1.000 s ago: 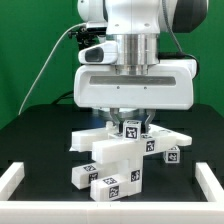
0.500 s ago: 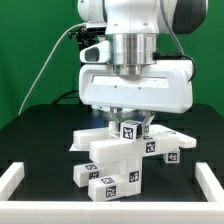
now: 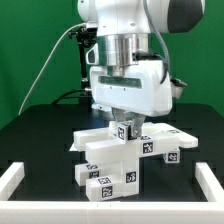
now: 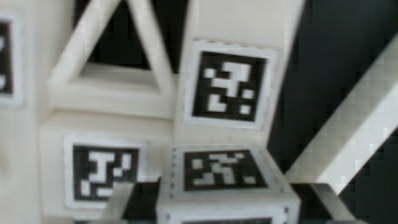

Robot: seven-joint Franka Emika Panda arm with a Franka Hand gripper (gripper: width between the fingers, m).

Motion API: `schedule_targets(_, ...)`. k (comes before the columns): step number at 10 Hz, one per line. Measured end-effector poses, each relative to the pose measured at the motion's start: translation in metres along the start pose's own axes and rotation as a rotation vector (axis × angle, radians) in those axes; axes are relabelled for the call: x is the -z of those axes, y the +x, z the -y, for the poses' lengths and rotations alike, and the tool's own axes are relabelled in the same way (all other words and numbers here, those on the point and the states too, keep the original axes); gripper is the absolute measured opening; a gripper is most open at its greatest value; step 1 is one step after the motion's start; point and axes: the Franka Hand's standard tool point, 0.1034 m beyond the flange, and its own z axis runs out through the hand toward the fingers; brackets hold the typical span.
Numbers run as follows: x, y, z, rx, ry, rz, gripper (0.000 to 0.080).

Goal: Assemble chair

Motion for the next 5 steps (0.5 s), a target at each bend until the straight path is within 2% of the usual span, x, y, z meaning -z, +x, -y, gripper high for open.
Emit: schedule_targets(5,-0.0002,-0.003,0.0016,-0.25,0.004,0.006,0.0281)
